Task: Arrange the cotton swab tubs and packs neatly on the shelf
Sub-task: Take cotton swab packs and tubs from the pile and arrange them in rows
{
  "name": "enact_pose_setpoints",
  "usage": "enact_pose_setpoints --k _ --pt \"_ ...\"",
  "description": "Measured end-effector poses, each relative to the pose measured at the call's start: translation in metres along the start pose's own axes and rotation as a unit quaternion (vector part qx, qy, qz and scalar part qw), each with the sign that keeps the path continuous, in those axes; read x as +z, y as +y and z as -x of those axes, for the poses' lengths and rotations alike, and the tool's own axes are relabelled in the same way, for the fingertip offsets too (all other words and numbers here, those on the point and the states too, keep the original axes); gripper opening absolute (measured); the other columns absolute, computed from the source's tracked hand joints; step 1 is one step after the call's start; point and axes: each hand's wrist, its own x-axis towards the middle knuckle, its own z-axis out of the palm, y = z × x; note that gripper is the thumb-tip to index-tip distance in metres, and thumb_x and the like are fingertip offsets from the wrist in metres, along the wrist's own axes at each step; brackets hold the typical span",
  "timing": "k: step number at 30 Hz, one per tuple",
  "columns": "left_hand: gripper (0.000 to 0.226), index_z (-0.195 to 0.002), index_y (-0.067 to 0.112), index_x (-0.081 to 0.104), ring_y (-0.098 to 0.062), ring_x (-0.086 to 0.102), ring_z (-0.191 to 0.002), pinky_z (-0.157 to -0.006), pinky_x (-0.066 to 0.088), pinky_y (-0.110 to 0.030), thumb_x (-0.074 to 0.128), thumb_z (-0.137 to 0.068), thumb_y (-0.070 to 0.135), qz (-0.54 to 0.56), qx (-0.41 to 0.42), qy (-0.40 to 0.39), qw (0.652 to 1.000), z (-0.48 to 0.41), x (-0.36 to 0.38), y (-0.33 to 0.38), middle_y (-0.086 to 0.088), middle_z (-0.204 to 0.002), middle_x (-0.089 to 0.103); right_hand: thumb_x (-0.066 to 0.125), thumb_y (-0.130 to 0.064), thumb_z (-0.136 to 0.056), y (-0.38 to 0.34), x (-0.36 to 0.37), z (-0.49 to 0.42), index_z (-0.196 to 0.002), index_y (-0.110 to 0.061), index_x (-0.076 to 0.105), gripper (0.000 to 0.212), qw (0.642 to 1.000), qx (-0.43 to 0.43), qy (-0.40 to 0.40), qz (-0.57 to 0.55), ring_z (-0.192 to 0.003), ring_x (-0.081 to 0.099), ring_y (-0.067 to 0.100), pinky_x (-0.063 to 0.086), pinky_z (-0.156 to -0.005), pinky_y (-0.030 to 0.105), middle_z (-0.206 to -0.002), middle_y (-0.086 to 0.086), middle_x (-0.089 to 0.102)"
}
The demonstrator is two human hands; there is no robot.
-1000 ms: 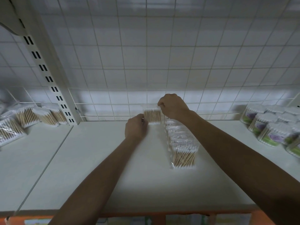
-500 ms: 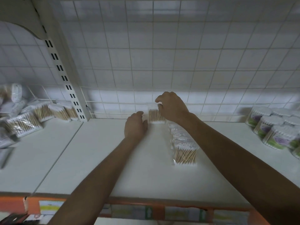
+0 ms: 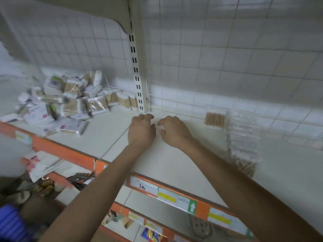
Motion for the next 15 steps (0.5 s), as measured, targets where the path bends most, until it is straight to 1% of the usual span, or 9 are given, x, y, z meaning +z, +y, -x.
enact_pose_setpoints --k 4,7,10,12,15 --pt "0.043 -0.133 0.012 0.050 -0.033 0.044 -0.119 -0.091 0.041 -0.038 0.054 -0.092 0.022 -0.034 -0.038 -0.011 0.999 -0.001 -0.017 -0.048 -0.014 -0.127 0.055 0.049 -0.012 -0.090 -0.029 0.025 -0.026 -0.126 -0.012 0.054 0.037 1.000 -0.020 -0.010 -0.009 -0.118 0.046 0.029 0.041 -0.097 0.037 -0.130 0.009 0.052" --pt "0.046 -0.135 0.014 0.046 -0.031 0.042 -0.121 -0.094 0.039 -0.036 0.054 -0.092 0.026 -0.044 -0.049 -0.024 0.998 -0.011 -0.029 -0.084 -0.012 -0.131 0.051 0.051 -0.012 -0.090 -0.055 0.038 -0.061 -0.130 -0.009 0.050 0.040 0.999 -0.030 0.016 -0.028 -0.120 0.043 0.028 0.037 -0.100 0.033 -0.132 0.008 0.049" --pt "0.047 -0.136 0.013 0.045 -0.032 0.043 -0.120 -0.095 0.038 -0.036 0.055 -0.091 0.025 -0.042 -0.044 -0.022 0.998 -0.031 -0.038 -0.120 -0.012 -0.131 0.051 0.051 -0.013 -0.091 -0.081 0.049 -0.094 -0.130 -0.006 0.047 0.040 0.998 -0.039 0.039 -0.031 -0.121 0.040 0.027 0.035 -0.101 0.032 -0.132 0.009 0.046" --pt "0.049 -0.135 0.010 0.045 -0.034 0.045 -0.119 -0.096 0.038 -0.038 0.057 -0.090 0.023 -0.044 -0.035 -0.016 0.998 -0.048 -0.042 -0.139 -0.014 -0.131 0.051 0.052 -0.012 -0.090 -0.092 0.055 -0.115 -0.127 -0.004 0.047 0.038 0.997 -0.032 0.060 -0.024 -0.121 0.038 0.026 0.033 -0.101 0.031 -0.131 0.009 0.046" --pt "0.052 -0.135 0.006 0.045 -0.036 0.048 -0.118 -0.099 0.039 -0.040 0.059 -0.087 0.020 -0.038 -0.005 -0.024 0.999 -0.077 -0.042 -0.157 -0.015 -0.132 0.051 0.055 -0.008 -0.086 -0.098 0.060 -0.145 -0.127 -0.003 0.045 0.043 0.996 -0.012 0.083 -0.017 -0.123 0.038 0.027 0.030 -0.103 0.030 -0.131 0.011 0.045"
